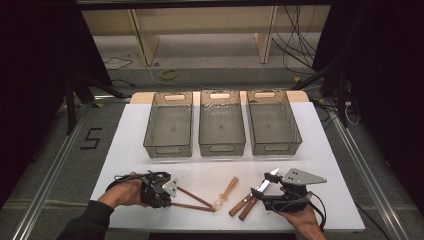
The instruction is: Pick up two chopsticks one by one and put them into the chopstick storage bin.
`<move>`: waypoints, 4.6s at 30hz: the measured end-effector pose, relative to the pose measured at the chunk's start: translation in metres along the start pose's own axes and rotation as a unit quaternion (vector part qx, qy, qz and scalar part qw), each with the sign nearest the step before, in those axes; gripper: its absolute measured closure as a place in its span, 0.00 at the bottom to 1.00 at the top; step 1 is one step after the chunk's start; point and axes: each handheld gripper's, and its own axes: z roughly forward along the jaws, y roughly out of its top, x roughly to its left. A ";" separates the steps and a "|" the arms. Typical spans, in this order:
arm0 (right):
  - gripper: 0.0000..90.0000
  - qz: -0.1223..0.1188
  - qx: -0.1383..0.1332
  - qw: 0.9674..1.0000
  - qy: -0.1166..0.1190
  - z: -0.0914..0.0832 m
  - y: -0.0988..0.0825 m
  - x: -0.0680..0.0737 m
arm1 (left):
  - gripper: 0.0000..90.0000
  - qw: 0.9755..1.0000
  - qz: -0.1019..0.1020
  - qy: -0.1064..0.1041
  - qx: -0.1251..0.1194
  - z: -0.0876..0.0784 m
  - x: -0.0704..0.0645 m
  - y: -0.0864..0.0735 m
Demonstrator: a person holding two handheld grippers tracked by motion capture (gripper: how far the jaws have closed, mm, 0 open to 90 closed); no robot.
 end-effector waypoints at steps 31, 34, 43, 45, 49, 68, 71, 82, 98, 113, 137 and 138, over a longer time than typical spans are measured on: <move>0.30 0.002 0.006 1.000 0.003 0.001 -0.001 -0.001 | 0.94 1.000 -0.005 0.019 -0.023 -0.015 -0.011 -0.015; 0.30 0.004 0.006 1.000 0.003 0.001 -0.001 -0.001 | 0.94 0.999 -0.008 0.028 -0.032 -0.018 -0.013 -0.014; 0.30 0.005 0.007 1.000 0.003 0.001 -0.001 -0.001 | 0.94 0.997 -0.020 0.045 -0.052 -0.031 -0.012 -0.016; 0.30 0.004 0.007 1.000 0.003 0.001 -0.001 -0.001 | 0.94 0.996 -0.028 0.056 -0.057 -0.035 -0.011 -0.016; 0.30 0.005 0.007 1.000 0.003 0.001 -0.001 -0.001 | 0.94 0.993 -0.046 0.075 -0.079 -0.045 -0.007 -0.015; 0.30 0.006 0.005 1.000 0.002 0.001 -0.001 -0.001 | 0.94 0.933 -0.238 0.179 -0.203 -0.095 0.060 -0.006; 0.30 0.006 0.004 1.000 0.002 0.001 -0.001 -0.001 | 0.94 0.926 -0.253 0.187 -0.207 -0.099 0.072 -0.005; 0.30 0.007 0.004 1.000 0.004 0.000 -0.001 -0.002 | 0.94 0.908 -0.303 0.199 -0.212 -0.107 0.115 -0.002; 0.30 0.009 0.003 1.000 0.007 0.000 -0.001 -0.003 | 0.94 0.884 -0.351 0.207 -0.229 -0.105 0.161 -0.001; 0.30 0.006 0.003 1.000 0.009 -0.001 -0.001 -0.003 | 0.94 0.866 -0.390 0.208 -0.232 -0.087 0.179 -0.013; 0.30 0.007 0.004 1.000 0.011 0.000 -0.001 -0.003 | 0.82 0.845 -0.447 0.197 -0.218 -0.051 0.183 -0.033; 0.30 0.007 0.005 1.000 0.011 0.000 -0.001 -0.002 | 0.75 0.843 -0.449 0.200 -0.219 -0.051 0.183 -0.034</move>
